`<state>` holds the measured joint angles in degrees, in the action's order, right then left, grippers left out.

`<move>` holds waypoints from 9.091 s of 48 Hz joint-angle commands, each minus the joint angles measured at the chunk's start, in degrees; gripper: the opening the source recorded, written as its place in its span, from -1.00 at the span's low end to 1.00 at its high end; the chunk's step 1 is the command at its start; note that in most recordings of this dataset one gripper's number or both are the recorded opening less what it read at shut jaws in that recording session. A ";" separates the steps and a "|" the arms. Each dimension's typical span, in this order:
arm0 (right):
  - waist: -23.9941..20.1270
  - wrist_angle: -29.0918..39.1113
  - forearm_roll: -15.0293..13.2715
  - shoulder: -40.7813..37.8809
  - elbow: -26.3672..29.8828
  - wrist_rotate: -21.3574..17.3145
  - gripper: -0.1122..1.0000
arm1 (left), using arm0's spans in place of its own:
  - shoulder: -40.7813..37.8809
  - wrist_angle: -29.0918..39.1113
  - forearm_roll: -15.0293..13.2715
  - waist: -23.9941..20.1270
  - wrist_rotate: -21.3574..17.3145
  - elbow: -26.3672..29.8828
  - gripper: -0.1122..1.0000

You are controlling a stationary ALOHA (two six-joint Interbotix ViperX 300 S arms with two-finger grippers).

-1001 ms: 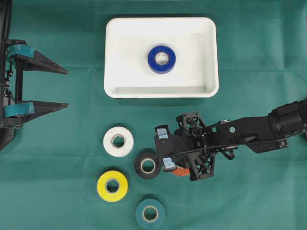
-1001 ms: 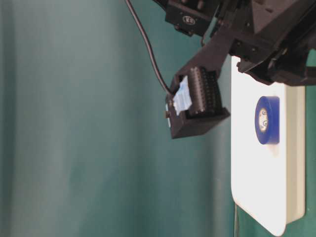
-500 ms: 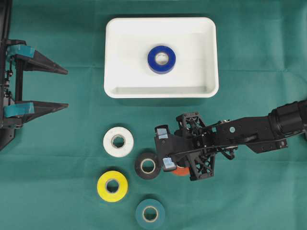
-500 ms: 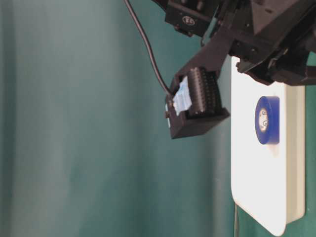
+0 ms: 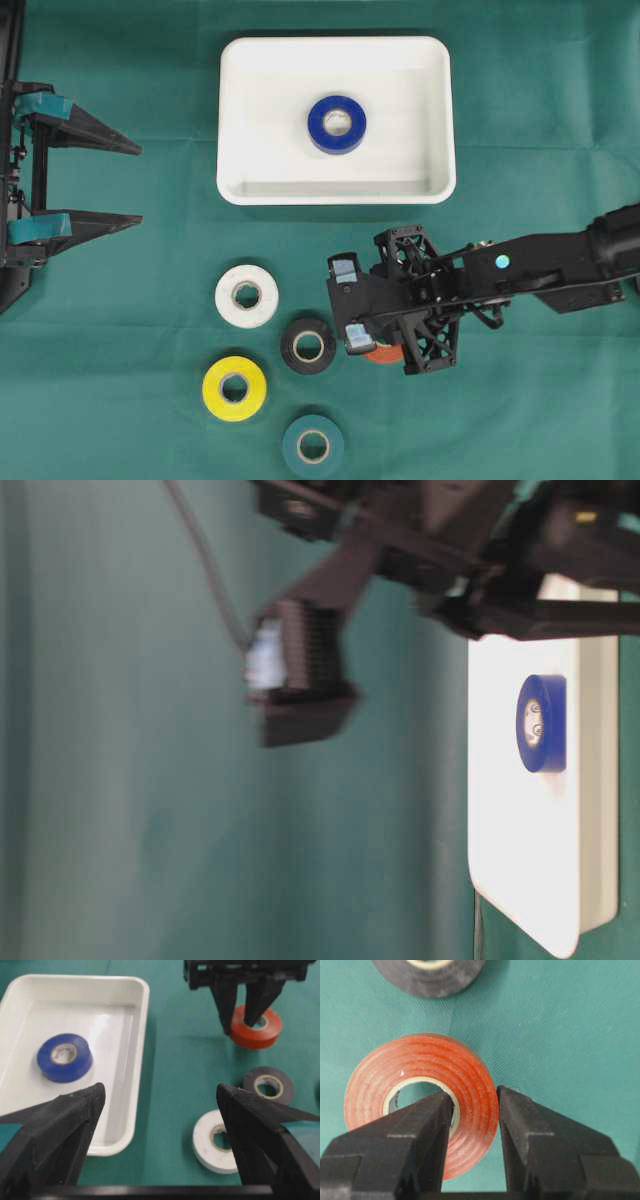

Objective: Pick up the tape from a random location and place it into the white case.
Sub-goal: 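Lift the red roll with the right gripper toward the tray, then carry the red roll over the tray right of the blue roll, then lower the red roll into the tray and open the right gripper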

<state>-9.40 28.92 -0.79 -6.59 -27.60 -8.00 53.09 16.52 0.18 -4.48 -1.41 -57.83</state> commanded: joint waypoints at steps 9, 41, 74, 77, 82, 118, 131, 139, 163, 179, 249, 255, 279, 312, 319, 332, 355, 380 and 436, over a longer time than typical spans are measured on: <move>0.09 4.57 -0.18 6.24 2.72 -0.18 -0.27 | -0.26 -0.35 -0.09 -0.26 0.00 0.70 0.89; 0.00 20.30 -0.26 13.36 9.84 -0.18 -0.27 | -0.35 -0.26 -0.09 -1.14 0.00 0.70 0.89; 0.09 23.12 -0.18 15.38 11.43 -0.18 -0.27 | -0.35 -0.26 -0.09 -1.14 0.00 0.62 0.89; 0.00 23.03 -0.26 15.47 11.43 -0.18 -0.27 | -0.35 -0.26 0.00 -1.14 0.00 0.62 0.89; 0.00 23.03 -0.35 15.38 11.43 -0.18 -0.27 | -0.26 -0.26 -0.09 -1.14 0.00 0.70 0.89; 0.00 22.94 -0.35 15.38 11.43 -0.53 -0.27 | -0.35 -0.09 -0.09 -1.14 0.00 0.62 0.89; 0.00 22.85 -1.23 15.38 11.34 -0.53 -0.27 | -0.26 -0.09 -0.09 -1.14 0.00 0.62 0.89; 0.44 22.94 -2.37 15.38 11.34 -0.70 -0.27 | -0.35 -0.09 -0.09 -1.23 0.00 0.62 0.89; 8.17 22.94 -6.06 15.38 10.46 -0.62 -0.27 | -0.35 -0.09 0.00 -1.14 0.00 0.62 0.89; 17.93 21.88 -7.47 14.68 10.46 0.00 -0.27 | -0.35 -0.09 -0.09 -1.14 0.00 0.62 0.89; 28.83 19.34 -8.53 14.06 10.46 -0.35 -0.27 | -0.35 -0.09 -0.09 -1.23 0.00 0.62 0.89; 28.83 19.34 -8.53 14.06 10.55 -0.35 -0.27 | -0.26 -0.09 -0.09 -1.14 0.00 0.62 0.89; 28.83 19.25 -8.44 14.06 10.37 -0.35 -0.27 | -0.35 -0.09 -0.09 -1.14 0.09 0.62 0.89; 29.18 16.35 -8.53 11.25 8.79 -0.53 -0.27 | -0.35 0.35 -0.09 -1.14 0.09 0.62 0.89; 29.79 13.80 -8.53 9.84 6.94 -0.70 -0.27 | -0.35 0.44 -0.09 -1.14 0.09 0.62 0.89; 30.85 7.03 -8.44 5.45 3.43 -1.67 -0.27 | -0.35 0.44 -0.09 -1.14 0.09 0.62 0.89; 34.28 -0.09 -8.44 0.44 0.44 -2.81 -0.27 | -0.35 0.44 -0.09 -1.14 0.09 0.62 0.89; 34.63 -0.35 -8.44 0.18 0.44 -2.64 -0.27 | -0.35 0.44 -0.09 -1.14 0.09 0.62 0.89; 34.72 2.02 -9.40 4.13 2.02 -2.02 0.73 | -0.26 0.44 -0.09 -1.14 0.09 0.62 0.89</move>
<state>25.22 30.23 -10.02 -5.80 -27.25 -10.11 53.09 17.23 0.18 -5.54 -1.41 -57.92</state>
